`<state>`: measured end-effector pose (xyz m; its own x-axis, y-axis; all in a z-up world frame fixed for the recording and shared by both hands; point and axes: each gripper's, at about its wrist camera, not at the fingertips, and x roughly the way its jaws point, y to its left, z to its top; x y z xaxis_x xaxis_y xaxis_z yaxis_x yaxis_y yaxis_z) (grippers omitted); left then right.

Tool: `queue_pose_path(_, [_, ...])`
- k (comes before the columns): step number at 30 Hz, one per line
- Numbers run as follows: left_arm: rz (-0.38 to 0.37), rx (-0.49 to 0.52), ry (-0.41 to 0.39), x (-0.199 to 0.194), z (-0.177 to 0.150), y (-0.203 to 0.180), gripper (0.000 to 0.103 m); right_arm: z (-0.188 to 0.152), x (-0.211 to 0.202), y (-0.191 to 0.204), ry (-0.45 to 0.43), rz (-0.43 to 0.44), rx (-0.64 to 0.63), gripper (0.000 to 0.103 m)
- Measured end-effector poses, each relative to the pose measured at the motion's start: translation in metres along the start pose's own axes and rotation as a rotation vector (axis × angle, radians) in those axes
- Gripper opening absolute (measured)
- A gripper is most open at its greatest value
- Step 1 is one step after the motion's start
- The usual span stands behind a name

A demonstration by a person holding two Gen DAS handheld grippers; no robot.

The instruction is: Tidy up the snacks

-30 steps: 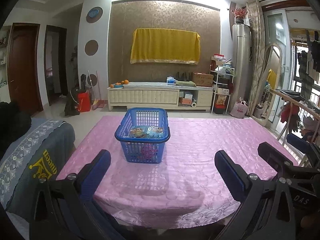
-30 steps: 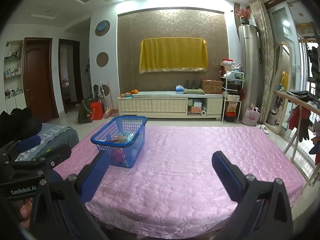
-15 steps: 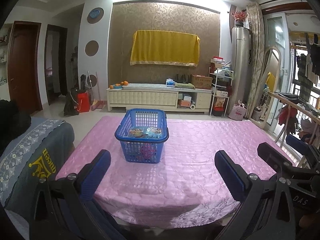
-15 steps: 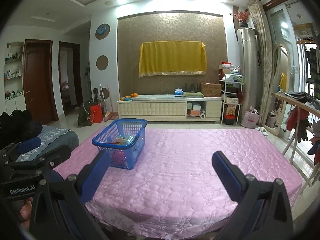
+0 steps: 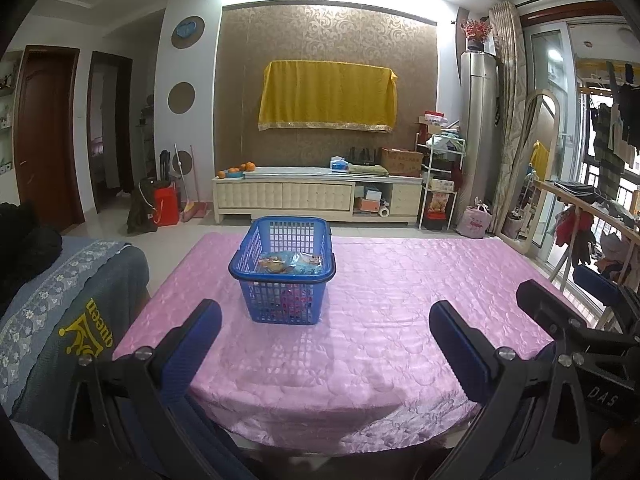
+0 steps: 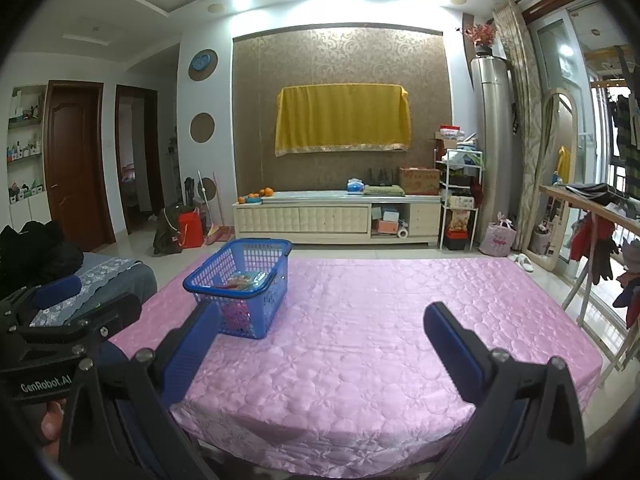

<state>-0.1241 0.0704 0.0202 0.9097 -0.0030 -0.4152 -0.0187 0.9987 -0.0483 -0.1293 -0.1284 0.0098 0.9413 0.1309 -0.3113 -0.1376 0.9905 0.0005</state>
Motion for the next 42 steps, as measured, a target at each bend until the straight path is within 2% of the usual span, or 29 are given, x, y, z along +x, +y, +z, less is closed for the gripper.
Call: queue_pose_path(42, [-0.004, 0.002, 0.004, -0.0056, -0.0044, -0.0002, 0.103, 0.0023, -0.0032, 0.0009, -0.001, -0.022, 0.006, 0.103])
